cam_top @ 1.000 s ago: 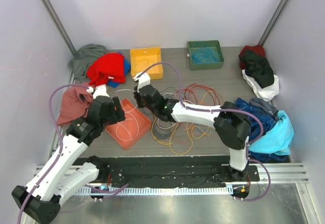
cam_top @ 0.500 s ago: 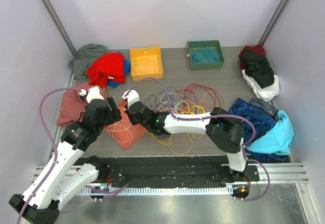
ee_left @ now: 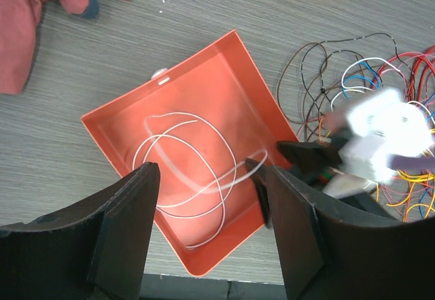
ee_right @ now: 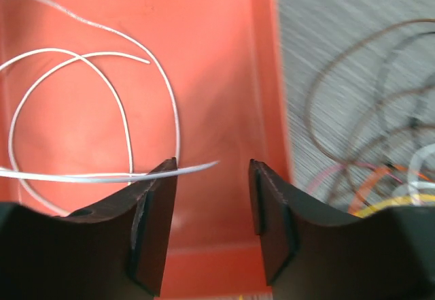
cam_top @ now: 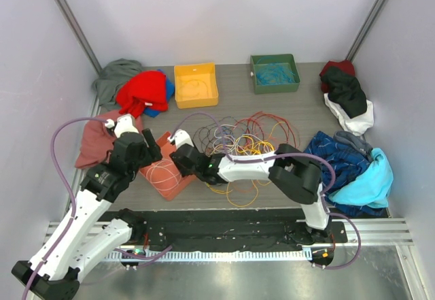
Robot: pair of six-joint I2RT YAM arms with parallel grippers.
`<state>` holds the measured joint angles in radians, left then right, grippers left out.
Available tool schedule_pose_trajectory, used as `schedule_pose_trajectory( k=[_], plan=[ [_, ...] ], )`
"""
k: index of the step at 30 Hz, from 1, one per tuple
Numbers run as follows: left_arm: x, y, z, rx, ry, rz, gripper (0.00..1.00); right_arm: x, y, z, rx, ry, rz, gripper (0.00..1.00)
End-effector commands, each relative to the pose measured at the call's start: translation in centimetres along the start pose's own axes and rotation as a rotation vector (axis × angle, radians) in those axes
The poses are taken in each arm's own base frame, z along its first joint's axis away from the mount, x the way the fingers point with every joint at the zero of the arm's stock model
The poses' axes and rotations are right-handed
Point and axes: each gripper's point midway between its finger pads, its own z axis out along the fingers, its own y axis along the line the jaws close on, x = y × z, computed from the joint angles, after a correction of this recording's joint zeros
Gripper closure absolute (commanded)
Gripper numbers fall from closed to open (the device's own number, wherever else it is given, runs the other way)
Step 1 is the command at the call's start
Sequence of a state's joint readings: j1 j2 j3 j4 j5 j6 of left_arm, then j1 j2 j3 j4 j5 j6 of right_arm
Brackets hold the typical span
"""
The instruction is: Untangle the cables
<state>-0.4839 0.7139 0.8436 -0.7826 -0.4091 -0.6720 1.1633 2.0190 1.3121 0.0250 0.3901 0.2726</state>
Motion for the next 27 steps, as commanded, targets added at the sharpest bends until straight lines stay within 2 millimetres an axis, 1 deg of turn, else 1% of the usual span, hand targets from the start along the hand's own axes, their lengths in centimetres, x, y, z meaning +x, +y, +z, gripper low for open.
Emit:
schedule_pose_trajectory(
  k=[1, 2, 3, 5, 6, 7, 8, 9, 10, 12, 13, 14, 15, 16, 17, 18, 19, 20, 21, 23, 24, 25, 26, 27],
  plan=[
    [-1.3, -0.7, 0.1, 0.012, -0.036, -0.008, 0.32, -7.2, -1.1, -5.4, 0.017, -0.182, 0.085, 0.44],
    [-1.3, -0.8, 0.3, 0.012, -0.033, -0.009, 0.32, -7.6, -1.3, -6.0, 0.028, -0.194, 0.089, 0.44],
    [-1.2, -0.9, 0.4, 0.014, -0.028, -0.008, 0.32, -9.0, -1.7, -7.4, 0.024, -0.225, 0.105, 0.44],
    [-0.9, -1.3, 1.1, 0.019, -0.014, -0.01, 0.32, -9.5, -2.1, -8.6, 0.024, -0.245, 0.117, 0.43],
    [-0.7, -1.5, 1.4, 0.02, -0.007, -0.011, 0.32, -10.8, -2.8, -10.1, 0.034, -0.281, 0.138, 0.43],
    [-0.6, -2.0, 1.7, 0.039, -0.001, -0.018, 0.32, -10.4, -3.2, -10.6, 0.041, -0.282, 0.144, 0.43],
    [-0.3, -2.3, 2.3, 0.037, 0.017, -0.013, 0.32, -10.8, -3.7, -11.4, 0.05, -0.302, 0.161, 0.44],
    [-0.1, -2.6, 2.6, 0.046, 0.025, -0.019, 0.32, -11.9, -4.7, -13.1, 0.074, -0.345, 0.19, 0.44],
    [0.0, -3.2, 3.1, 0.065, 0.027, -0.028, 0.32, -11.0, -5.6, -13.6, 0.094, -0.342, 0.192, 0.45],
    [1.0, -3.8, 4.4, 0.065, 0.066, -0.022, 0.33, -10.6, -6.9, -14.8, 0.126, -0.363, 0.212, 0.47],
    [1.2, -4.0, 4.9, 0.063, 0.076, -0.027, 0.33, -10.2, -8.3, -16.1, 0.157, -0.381, 0.225, 0.47],
    [1.2, -4.6, 5.3, 0.08, 0.08, -0.031, 0.33, -9.7, -8.9, -16.6, 0.172, -0.38, 0.225, 0.47],
    [2.0, -4.8, 6.2, 0.068, 0.111, -0.025, 0.34, -9.4, -9.5, -17.1, 0.185, -0.386, 0.237, 0.47],
    [2.0, -5.2, 6.5, 0.075, 0.121, -0.04, 0.34, -8.6, -10.5, -17.7, 0.204, -0.385, 0.245, 0.47],
    [2.1, -6.1, 6.7, 0.106, 0.136, -0.05, 0.35, -7.9, -11.9, -17.6, 0.231, -0.369, 0.263, 0.48],
    [2.8, -6.5, 7.3, 0.107, 0.166, -0.051, 0.37, -7.4, -12.7, -17.4, 0.234, -0.358, 0.284, 0.49],
    [2.8, -6.9, 7.5, 0.115, 0.173, -0.067, 0.37, -6.4, -12.8, -16.7, 0.188, -0.325, 0.331, 0.5],
    [2.9, -7.3, 7.7, 0.123, 0.182, -0.085, 0.39, -5.4, -15.1, -16.0, 0.208, -0.287, 0.368, 0.51],
    [3.0, -7.9, 7.7, 0.148, 0.194, -0.095, 0.39, -5.1, -15.9, -15.6, 0.205, -0.275, 0.398, 0.52],
    [3.2, -8.2, 7.9, 0.155, 0.208, -0.104, 0.4, -4.0, -17.1, -14.2, 0.229, -0.236, 0.391, 0.53],
    [3.2, -8.2, 7.8, 0.158, 0.208, -0.105, 0.4, -3.7, -17.2, -13.6, 0.237, -0.22, 0.379, 0.54],
    [3.2, -8.2, 7.7, 0.16, 0.206, -0.106, 0.4, -4.5, -17.1, -13.3, 0.234, -0.225, 0.371, 0.54],
    [3.2, -8.2, 7.6, 0.163, 0.205, -0.107, 0.4, -4.6, -17.3, -12.8, 0.242, -0.213, 0.338, 0.54],
    [3.2, -8.1, 7.5, 0.164, 0.202, -0.107, 0.4, -5.4, -17.3, -11.5, 0.25, -0.22, 0.333, 0.54]
  ],
)
